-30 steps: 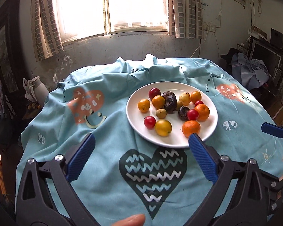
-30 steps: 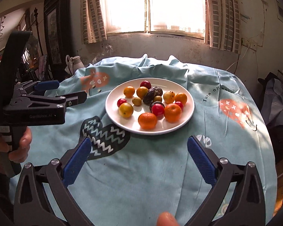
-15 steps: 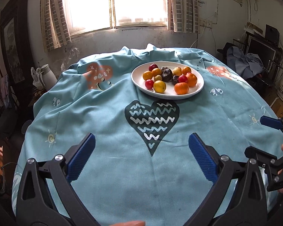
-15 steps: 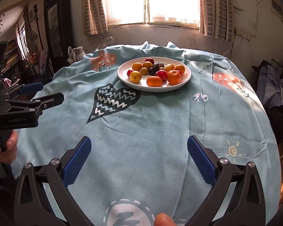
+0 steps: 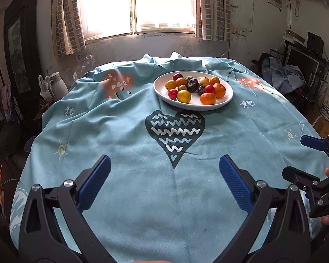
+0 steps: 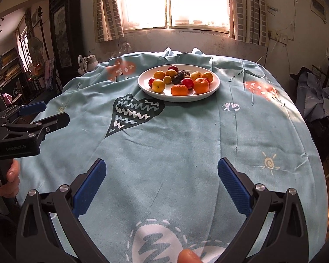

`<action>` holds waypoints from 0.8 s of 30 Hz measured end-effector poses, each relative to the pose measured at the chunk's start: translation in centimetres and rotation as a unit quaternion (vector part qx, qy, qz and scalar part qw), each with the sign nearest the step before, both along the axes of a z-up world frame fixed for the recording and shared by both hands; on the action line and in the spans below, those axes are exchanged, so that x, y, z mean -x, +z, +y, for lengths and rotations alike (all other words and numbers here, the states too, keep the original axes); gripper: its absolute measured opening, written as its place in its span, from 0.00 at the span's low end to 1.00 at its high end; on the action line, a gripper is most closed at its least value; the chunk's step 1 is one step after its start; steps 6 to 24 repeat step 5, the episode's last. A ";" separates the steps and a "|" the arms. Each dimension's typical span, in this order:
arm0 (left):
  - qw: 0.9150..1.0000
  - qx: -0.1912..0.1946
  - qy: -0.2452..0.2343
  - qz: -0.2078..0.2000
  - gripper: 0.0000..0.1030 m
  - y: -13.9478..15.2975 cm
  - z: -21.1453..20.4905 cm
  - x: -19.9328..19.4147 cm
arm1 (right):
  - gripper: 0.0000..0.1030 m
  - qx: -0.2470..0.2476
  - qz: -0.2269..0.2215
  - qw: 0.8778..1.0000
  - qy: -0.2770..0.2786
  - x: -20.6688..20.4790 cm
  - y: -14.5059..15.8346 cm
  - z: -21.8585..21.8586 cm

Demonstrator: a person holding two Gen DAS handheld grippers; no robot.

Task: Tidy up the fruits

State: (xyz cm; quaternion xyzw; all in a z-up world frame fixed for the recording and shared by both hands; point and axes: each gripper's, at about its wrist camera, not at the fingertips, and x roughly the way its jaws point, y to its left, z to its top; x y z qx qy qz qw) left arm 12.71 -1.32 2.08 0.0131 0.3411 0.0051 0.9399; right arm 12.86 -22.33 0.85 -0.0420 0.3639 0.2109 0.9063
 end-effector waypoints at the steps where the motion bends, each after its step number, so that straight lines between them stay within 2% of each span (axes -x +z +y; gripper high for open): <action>1: 1.000 0.001 0.001 0.001 0.98 0.0 0.1 0.0 | 0.99 0.000 -0.001 1.000 0.001 0.1 0.0 0.1; 24: 1.000 0.001 0.002 0.002 0.98 -0.1 0.1 0.1 | 0.99 0.002 -0.003 1.000 0.003 0.3 0.2 0.2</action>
